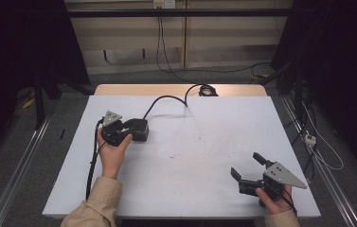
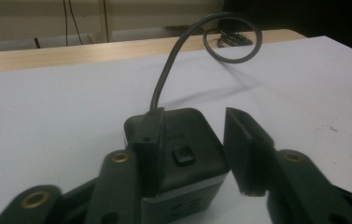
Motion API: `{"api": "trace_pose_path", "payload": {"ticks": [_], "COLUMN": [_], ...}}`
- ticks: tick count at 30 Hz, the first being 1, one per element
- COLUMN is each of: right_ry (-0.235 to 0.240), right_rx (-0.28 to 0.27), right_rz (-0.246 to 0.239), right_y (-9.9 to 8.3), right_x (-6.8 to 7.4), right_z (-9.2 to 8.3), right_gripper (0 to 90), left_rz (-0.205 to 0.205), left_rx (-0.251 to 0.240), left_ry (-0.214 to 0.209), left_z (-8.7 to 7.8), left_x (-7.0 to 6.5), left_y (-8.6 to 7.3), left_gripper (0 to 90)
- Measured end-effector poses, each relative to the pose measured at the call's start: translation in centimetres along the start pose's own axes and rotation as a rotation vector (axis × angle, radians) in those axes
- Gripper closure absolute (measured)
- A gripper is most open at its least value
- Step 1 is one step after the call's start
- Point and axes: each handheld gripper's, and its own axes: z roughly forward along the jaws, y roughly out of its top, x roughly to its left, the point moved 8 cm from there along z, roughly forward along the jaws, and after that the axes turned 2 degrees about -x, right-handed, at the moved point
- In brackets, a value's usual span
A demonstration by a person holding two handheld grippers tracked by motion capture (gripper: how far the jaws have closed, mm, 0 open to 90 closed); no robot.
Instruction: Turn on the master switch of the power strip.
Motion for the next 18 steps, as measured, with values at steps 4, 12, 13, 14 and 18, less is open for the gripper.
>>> {"api": "trace_pose_path", "payload": {"ticks": [4,12,13,14,18], "right_ry": [0.003,0.008,0.009,0.01,0.011], "right_rx": [0.001,0.002,0.003,0.003,0.004], "right_rz": [-0.004,-0.007,-0.006,-0.005,-0.007], "right_y": [0.0,0.03,0.02,0.01,-0.03], "right_x": [0.08,0.19,0.2,0.19,0.12], "right_z": [0.09,0.24,0.24,0.25,0.21], "right_gripper": [2.2,2.2,2.2,2.2,2.2], "left_rz": [-0.002,0.013,0.012,0.015,0.019], "left_rx": [0.012,0.031,0.032,0.036,0.037], "left_ry": [-0.015,-0.022,-0.025,-0.022,-0.026], "left_z": [-0.26,-0.42,-0.41,-0.42,-0.48], "left_x": [-0.13,-0.43,-0.48,-0.5,-0.61], "left_y": [0.01,-0.16,-0.17,-0.2,-0.22], "left_gripper": [46.7,28.9,28.1,26.5,19.3]}}
